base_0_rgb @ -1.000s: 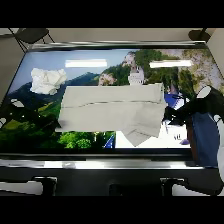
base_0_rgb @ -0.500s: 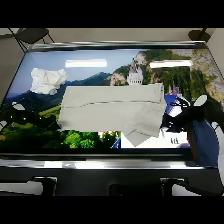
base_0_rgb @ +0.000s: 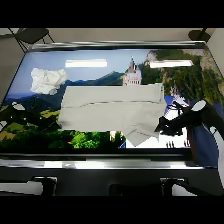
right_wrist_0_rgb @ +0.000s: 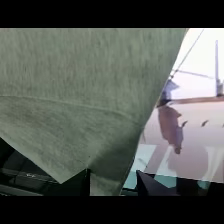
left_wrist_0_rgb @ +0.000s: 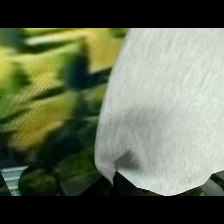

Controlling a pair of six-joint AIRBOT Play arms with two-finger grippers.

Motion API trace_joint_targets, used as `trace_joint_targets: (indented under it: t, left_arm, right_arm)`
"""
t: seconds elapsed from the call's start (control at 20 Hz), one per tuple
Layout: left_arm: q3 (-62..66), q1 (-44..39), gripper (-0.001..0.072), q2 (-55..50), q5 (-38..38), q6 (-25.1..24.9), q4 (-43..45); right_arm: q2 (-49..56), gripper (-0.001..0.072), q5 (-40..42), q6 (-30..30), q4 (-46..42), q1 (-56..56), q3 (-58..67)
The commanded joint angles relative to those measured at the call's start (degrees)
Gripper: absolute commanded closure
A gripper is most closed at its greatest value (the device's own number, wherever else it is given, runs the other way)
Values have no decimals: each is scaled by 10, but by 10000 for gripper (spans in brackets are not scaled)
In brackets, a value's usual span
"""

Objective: Fold the shirts.

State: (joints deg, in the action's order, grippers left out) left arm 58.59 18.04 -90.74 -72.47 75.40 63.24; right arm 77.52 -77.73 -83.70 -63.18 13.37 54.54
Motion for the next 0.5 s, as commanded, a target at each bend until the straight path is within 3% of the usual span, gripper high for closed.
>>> trace_joint_targets:
  t: [0.0,0.1,0.25,0.35,0.45]
  left_arm:
    - [0,0,680,0,-6,0,2]
    - [0,0,681,0,-6,0,2]
    - [0,0,680,0,-6,0,2]
    - [0,0,680,0,-7,0,2]
    - [2,0,680,0,-17,-1,2]
  right_arm:
    - [-26,373,-17,-1,-19,0,-4]
    - [-27,434,-7,-2,2,0,-17]
    - [-26,441,43,4,31,0,-52]
    - [-27,520,64,4,49,0,-53]
    - [-27,644,66,6,70,0,-53]
